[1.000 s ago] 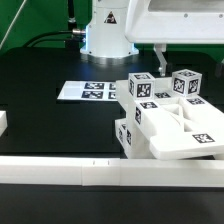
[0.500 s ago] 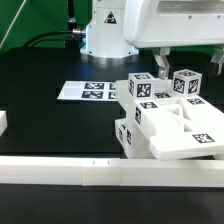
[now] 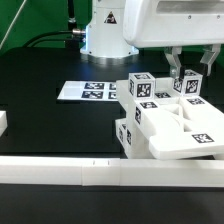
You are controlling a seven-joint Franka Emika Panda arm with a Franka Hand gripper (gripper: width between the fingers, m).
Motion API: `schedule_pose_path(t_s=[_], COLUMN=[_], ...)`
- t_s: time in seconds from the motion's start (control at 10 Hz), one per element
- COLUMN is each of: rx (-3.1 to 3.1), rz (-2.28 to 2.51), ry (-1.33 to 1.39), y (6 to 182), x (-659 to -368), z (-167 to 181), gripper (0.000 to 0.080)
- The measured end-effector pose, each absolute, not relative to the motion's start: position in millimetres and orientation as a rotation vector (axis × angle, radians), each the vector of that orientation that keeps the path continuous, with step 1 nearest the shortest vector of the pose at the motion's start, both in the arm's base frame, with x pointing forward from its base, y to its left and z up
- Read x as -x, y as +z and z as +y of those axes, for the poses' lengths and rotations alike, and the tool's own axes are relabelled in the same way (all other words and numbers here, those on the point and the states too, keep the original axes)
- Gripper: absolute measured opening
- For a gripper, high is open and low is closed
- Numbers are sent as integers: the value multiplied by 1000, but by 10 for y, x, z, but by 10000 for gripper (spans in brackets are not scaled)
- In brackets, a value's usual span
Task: Assemble chair
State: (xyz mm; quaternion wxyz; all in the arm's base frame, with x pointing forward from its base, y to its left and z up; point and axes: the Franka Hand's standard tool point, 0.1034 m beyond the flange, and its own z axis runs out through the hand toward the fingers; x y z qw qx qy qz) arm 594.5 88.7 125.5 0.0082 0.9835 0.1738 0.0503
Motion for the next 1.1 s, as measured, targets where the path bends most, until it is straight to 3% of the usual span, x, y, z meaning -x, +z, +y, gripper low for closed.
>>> schedule_pose_path(t_s=[0.2, 1.1], rx=[-3081, -3112], rz=[511, -753], ry=[158, 227], y=[1255, 1263], x=[-5945, -5975], z=[887, 907], gripper=[279, 281])
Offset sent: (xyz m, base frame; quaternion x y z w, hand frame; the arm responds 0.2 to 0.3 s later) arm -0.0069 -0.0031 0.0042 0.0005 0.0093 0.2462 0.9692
